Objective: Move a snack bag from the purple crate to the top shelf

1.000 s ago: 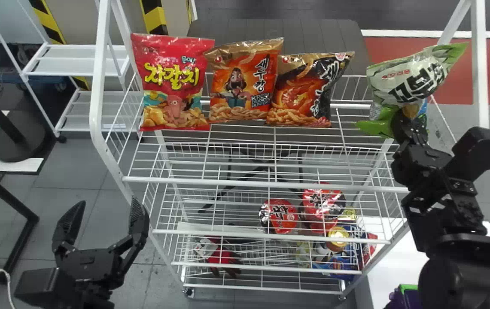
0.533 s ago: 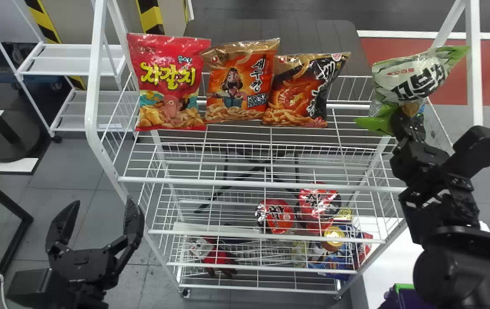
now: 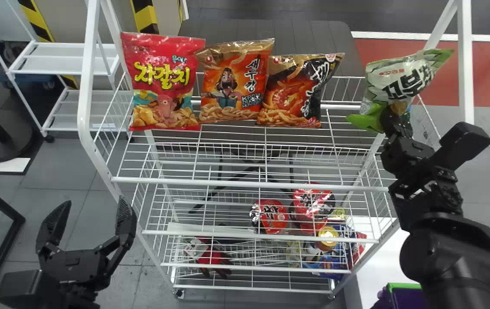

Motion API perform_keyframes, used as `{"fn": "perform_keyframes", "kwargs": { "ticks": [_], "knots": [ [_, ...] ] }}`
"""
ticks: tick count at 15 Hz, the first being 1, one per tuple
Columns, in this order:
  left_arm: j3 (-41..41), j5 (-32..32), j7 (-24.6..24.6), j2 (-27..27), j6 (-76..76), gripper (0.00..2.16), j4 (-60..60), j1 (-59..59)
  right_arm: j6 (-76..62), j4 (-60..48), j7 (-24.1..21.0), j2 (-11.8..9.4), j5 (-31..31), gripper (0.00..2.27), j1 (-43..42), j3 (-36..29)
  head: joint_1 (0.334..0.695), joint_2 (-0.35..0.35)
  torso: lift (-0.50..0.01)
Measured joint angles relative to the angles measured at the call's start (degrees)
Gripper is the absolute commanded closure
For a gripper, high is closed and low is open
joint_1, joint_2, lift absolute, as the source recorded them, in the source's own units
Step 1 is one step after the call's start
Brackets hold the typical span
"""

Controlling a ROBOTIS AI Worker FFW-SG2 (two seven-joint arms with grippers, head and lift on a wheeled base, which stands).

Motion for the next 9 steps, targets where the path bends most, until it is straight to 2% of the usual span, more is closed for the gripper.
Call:
{"fn": "perform_keyframes", "kwargs": {
  "ticks": [2, 7, 9],
  "knots": [
    [0.0, 0.0, 0.0, 0.0, 0.0, 0.06, 0.0, 0.0, -0.3, 1.8, 0.4, 0.0, 0.0, 1.96, -0.9, -0.4, 0.695, -0.019, 0.002],
    [-0.1, 0.0, 0.0, 0.2, 0.1, 0.06, -0.2, -0.1, -0.8, 3.8, 1.5, 0.0, 0.1, 1.27, -1.9, -0.8, 0.695, -0.021, 0.002],
    [-0.1, 0.0, 0.0, 0.4, 0.1, 0.06, -0.3, -0.1, -0.9, 4.2, 1.6, 0.0, 0.1, 0.45, -2.2, -0.9, 0.695, -0.020, 0.002]
  ]
}}
